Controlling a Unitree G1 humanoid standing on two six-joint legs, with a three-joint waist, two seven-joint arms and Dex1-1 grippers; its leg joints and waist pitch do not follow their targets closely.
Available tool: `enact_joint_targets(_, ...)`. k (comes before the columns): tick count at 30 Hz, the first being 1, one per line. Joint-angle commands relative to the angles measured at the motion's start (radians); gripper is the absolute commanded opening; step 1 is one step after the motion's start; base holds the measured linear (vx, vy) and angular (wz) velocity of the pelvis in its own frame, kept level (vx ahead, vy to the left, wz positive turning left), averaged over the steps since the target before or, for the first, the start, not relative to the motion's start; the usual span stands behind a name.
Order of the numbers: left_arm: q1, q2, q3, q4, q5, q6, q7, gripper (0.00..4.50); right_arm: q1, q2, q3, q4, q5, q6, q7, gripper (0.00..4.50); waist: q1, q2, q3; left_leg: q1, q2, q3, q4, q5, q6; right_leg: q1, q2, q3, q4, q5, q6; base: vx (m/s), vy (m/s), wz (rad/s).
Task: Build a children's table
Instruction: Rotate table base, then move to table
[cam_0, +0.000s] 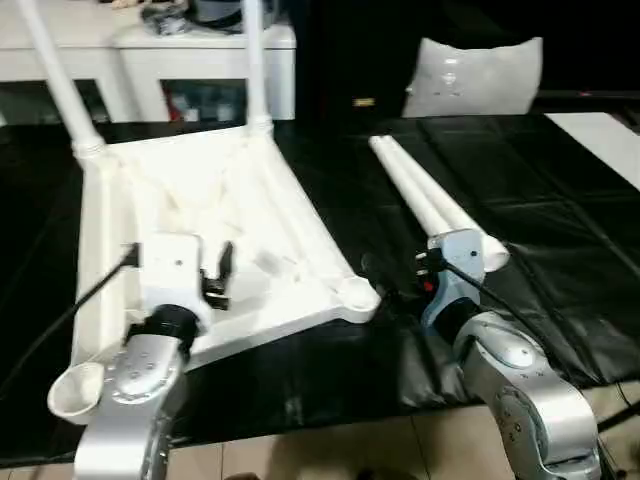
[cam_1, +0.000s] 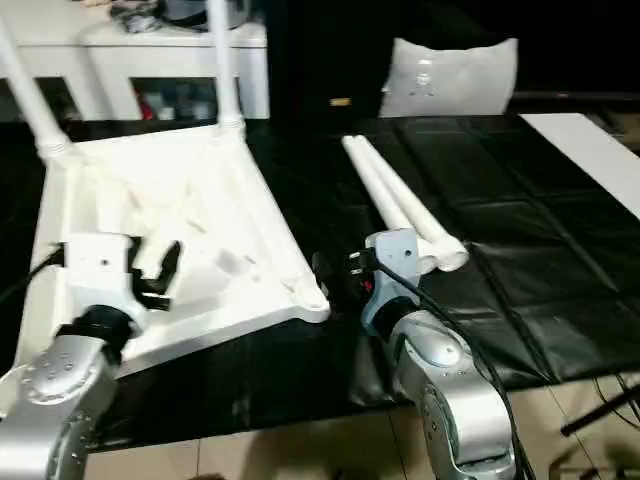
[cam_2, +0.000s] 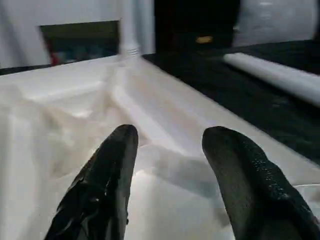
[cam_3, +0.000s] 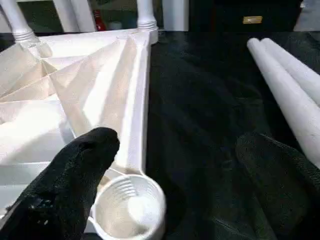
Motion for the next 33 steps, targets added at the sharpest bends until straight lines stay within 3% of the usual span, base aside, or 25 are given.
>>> enact_joint_targets(1, -0.010, -0.003, -0.009, -0.013, 0.002, 0.015, -0.004, 2.71, -0.005, -0.011, 0.012, -0.008, -0.010, -0.017, 0.003, 4.50, -0.018, 0.013, -0.026, 0.050, 0.075, -0.057, -0.126, -0.657, -0.063, 0.002, -0.044, -0.015, -0.104, -0.730, -0.032, 0.000, 0.000, 0.00)
enact_joint_targets(2, -0.009, -0.004, -0.010, -0.014, 0.001, 0.016, -0.005, 2.71, -0.003, -0.014, 0.015, -0.009, -0.012, -0.018, 0.005, 4.50, -0.042, 0.020, -0.012, 0.086, 0.079, -0.052, -0.130, -0.759, -0.056, -0.004, -0.015, -0.072, -0.121, -0.738, -0.017, 0.000, 0.000, 0.00)
enact_joint_targets(4, -0.007, -0.006, -0.012, -0.017, -0.001, 0.021, -0.002, 2.71, 0.002, -0.019, 0.023, -0.010, -0.019, -0.024, 0.009, 4.50, -0.034, 0.044, -0.007, -0.003, 0.151, -0.060, -0.250, -0.890, -0.052, 0.117, -0.019, -0.083, 0.100, -0.369, -0.028, 0.000, 0.000, 0.00)
enact_joint_targets(5, -0.007, -0.007, -0.011, -0.018, -0.003, 0.023, -0.001, 2.71, 0.003, -0.020, 0.025, -0.009, -0.020, -0.026, 0.009, 4.50, 0.018, 0.046, -0.012, 0.008, 0.160, -0.028, -0.256, -0.912, 0.000, 0.111, -0.026, -0.062, 0.149, -0.220, -0.026, 0.041, -0.107, -0.03)
enact_joint_targets(6, -0.007, -0.007, -0.012, -0.020, -0.004, 0.025, -0.001, 2.71, 0.004, -0.020, 0.025, -0.011, -0.020, -0.025, 0.009, 4.50, -0.011, 0.017, -0.017, 0.040, 0.156, -0.035, -0.221, -0.843, 0.028, 0.093, -0.047, -0.012, 0.122, -0.297, -0.015, 0.041, -0.107, -0.03)
enact_joint_targets(7, -0.005, -0.006, -0.015, -0.022, -0.007, 0.029, 0.000, 2.71, 0.005, -0.021, 0.026, -0.013, -0.018, -0.024, 0.009, 4.50, 0.000, -0.029, -0.028, 0.045, 0.048, -0.015, -0.068, -0.550, 0.013, 0.065, -0.092, 0.039, -0.063, -0.845, 0.027, 0.107, -0.130, -0.14)
enact_joint_targets(8, -0.002, -0.005, -0.018, -0.025, -0.008, 0.029, 0.001, 2.71, 0.007, -0.022, 0.025, -0.016, -0.017, -0.024, 0.009, 4.50, 0.021, -0.031, -0.029, -0.008, 0.024, -0.018, 0.064, -0.179, 0.051, 0.093, -0.188, 0.113, -0.142, -1.158, -0.008, 0.144, -0.088, -0.07)
enact_joint_targets(9, 0.000, -0.005, -0.020, -0.026, -0.008, 0.029, 0.001, 2.71, 0.008, -0.023, 0.025, -0.017, -0.017, -0.024, 0.010, 4.50, 0.057, -0.016, -0.052, -0.070, 0.030, -0.049, 0.052, -0.058, 0.068, 0.160, -0.184, 0.140, -0.102, -0.909, -0.092, 0.144, -0.088, -0.07)
enact_joint_targets(10, 0.002, -0.005, -0.022, -0.029, -0.008, 0.030, 0.001, 2.71, 0.009, -0.025, 0.026, -0.018, -0.016, -0.024, 0.011, 4.50, 0.062, -0.016, -0.055, -0.079, 0.035, -0.054, 0.039, -0.027, 0.073, 0.161, -0.159, 0.132, -0.089, -0.775, -0.141, 0.171, -0.044, 0.04)
enact_joint_targets(11, 0.002, -0.005, -0.023, -0.031, -0.008, 0.032, 0.001, 2.71, 0.009, -0.027, 0.028, -0.018, -0.015, -0.025, 0.013, 4.50, 0.059, -0.005, -0.052, -0.100, 0.035, -0.051, -0.005, 0.064, 0.076, 0.175, -0.103, 0.068, -0.067, -0.559, -0.208, 0.150, 0.021, 0.02)
enact_joint_targets(13, 0.002, -0.004, -0.023, -0.034, -0.007, 0.036, 0.001, 2.71, 0.008, -0.032, 0.032, -0.017, -0.013, -0.026, 0.018, 4.50, 0.045, 0.049, -0.066, -0.023, 0.075, -0.071, -0.085, 0.116, 0.112, 0.114, -0.013, -0.018, -0.016, -0.308, -0.199, 0.166, 0.031, 0.03)
enact_joint_targets(14, 0.003, -0.003, -0.023, -0.037, -0.006, 0.039, 0.000, 2.71, 0.007, -0.036, 0.035, -0.016, -0.011, -0.026, 0.023, 4.50, 0.010, 0.066, -0.086, 0.086, 0.122, -0.136, -0.103, 0.098, 0.214, 0.048, 0.008, -0.045, 0.051, -0.220, -0.189, 0.188, 0.013, 0.08)
enact_joint_targets(15, 0.003, -0.002, -0.023, -0.039, -0.006, 0.041, 0.000, 2.71, 0.006, -0.039, 0.038, -0.015, -0.009, -0.026, 0.028, 4.50, -0.011, 0.066, -0.093, 0.142, 0.163, -0.189, -0.113, 0.107, 0.352, -0.006, -0.004, -0.044, 0.101, -0.199, -0.126, 0.188, 0.013, 0.08)
enact_joint_targets(18, 0.010, -0.001, -0.026, -0.057, -0.003, 0.049, 0.005, 2.71, -0.001, -0.066, 0.057, -0.012, -0.008, -0.023, 0.058, 4.50, -0.016, 0.039, -0.086, 0.136, 0.176, -0.192, -0.106, 0.265, 0.507, -0.065, -0.044, -0.011, 0.139, -0.138, 0.006, 0.133, -0.018, 0.05)
enact_joint_targets(19, 0.011, -0.001, -0.028, -0.061, -0.002, 0.050, 0.006, 2.71, -0.004, -0.070, 0.060, -0.011, -0.008, -0.021, 0.061, 4.50, -0.007, 0.008, -0.076, 0.080, 0.092, -0.116, -0.086, 0.161, 0.424, -0.021, -0.057, 0.012, 0.053, -0.040, -0.036, 0.109, -0.066, 0.11)
enact_joint_targets(20, 0.012, 0.002, -0.031, -0.064, 0.002, 0.051, 0.007, 2.71, -0.006, -0.068, 0.056, -0.010, -0.006, -0.016, 0.058, 4.50, 0.041, -0.070, -0.072, -0.098, -0.044, -0.056, 0.025, -0.021, 0.352, 0.150, -0.137, 0.071, -0.051, -0.075, -0.019, 0.094, -0.079, 0.28)
enact_joint_targets(21, 0.011, 0.004, -0.032, -0.065, 0.005, 0.052, 0.008, 2.71, -0.009, -0.065, 0.053, -0.009, -0.005, -0.012, 0.054, 4.50, 0.054, -0.029, -0.072, -0.091, 0.002, -0.073, 0.078, -0.029, 0.203, 0.156, -0.250, 0.051, -0.089, -0.292, 0.063, 0.094, -0.079, 0.28)
enact_joint_targets(22, 0.011, 0.004, -0.031, -0.066, 0.006, 0.047, 0.010, 2.71, -0.012, -0.045, 0.034, -0.005, 0.006, -0.008, 0.038, 4.50, 0.045, -0.035, -0.070, -0.089, 0.008, -0.075, 0.068, -0.006, 0.128, 0.135, -0.220, 0.047, -0.084, -0.341, 0.061, 0.078, -0.059, 0.37)
enact_joint_targets(24, 0.010, 0.011, -0.028, -0.073, 0.005, 0.052, 0.007, 2.71, -0.037, -0.039, 0.019, 0.007, -0.002, 0.007, 0.015, 4.50, 0.048, 0.002, -0.068, -0.047, 0.055, -0.058, -0.070, 0.190, 0.054, 0.120, -0.096, -0.011, -0.044, -0.159, -0.141, 0.070, -0.053, 0.35)
enact_joint_targets(25, 0.012, 0.020, -0.029, -0.075, 0.005, 0.057, 0.000, 2.71, -0.050, -0.046, 0.023, 0.013, -0.017, 0.019, 0.004, 4.50, 0.050, 0.022, -0.070, -0.060, 0.071, -0.070, -0.088, 0.238, 0.071, 0.126, -0.076, -0.019, -0.013, -0.059, -0.152, 0.090, -0.004, 0.10)
enact_joint_targets(26, 0.012, 0.022, -0.029, -0.076, 0.005, 0.057, -0.001, 2.71, -0.051, -0.047, 0.023, 0.014, -0.020, 0.021, 0.003, 4.50, 0.047, 0.021, -0.070, -0.055, 0.080, -0.070, -0.084, 0.284, 0.083, 0.115, -0.055, -0.025, 0.004, 0.039, -0.147, 0.134, 0.035, -0.01)
enact_joint_targets(27, 0.014, 0.048, -0.036, -0.083, -0.002, 0.066, -0.029, 2.71, -0.079, -0.053, 0.018, 0.030, -0.038, 0.052, -0.022, 4.50, 0.053, 0.040, -0.103, 0.014, 0.114, -0.107, -0.050, 0.584, 0.089, 0.064, -0.048, -0.014, 0.053, 0.289, -0.156, 0.134, 0.035, -0.01)
enact_joint_targets(29, 0.017, 0.067, -0.040, -0.094, -0.030, 0.071, -0.068, 2.71, -0.104, -0.061, 0.008, 0.042, -0.044, 0.086, -0.038, 4.50, 0.067, 0.040, -0.104, 0.031, 0.108, -0.114, -0.035, 0.830, 0.053, 0.035, -0.052, 0.010, 0.048, 0.331, -0.122, 0.039, 0.014, 0.03)
enact_joint_targets(32, 0.016, 0.086, -0.040, -0.104, -0.063, 0.075, -0.111, 2.71, -0.141, -0.071, -0.001, 0.067, -0.056, 0.148, -0.057, 4.50, 0.072, 0.028, -0.089, -0.018, 0.071, -0.073, -0.065, 0.529, -0.040, 0.084, -0.060, 0.012, 0.030, 0.297, -0.133, -0.018, 0.003, -0.02)
enact_joint_targets(33, 0.008, 0.107, -0.037, -0.117, -0.106, 0.094, -0.162, 2.71, -0.197, -0.070, -0.021, 0.121, -0.058, 0.207, -0.070, 4.50, 0.068, 0.029, -0.072, -0.026, 0.080, -0.066, -0.092, 0.206, -0.100, 0.091, -0.071, 0.015, 0.014, 0.175, -0.148, -0.054, 0.010, -0.07)
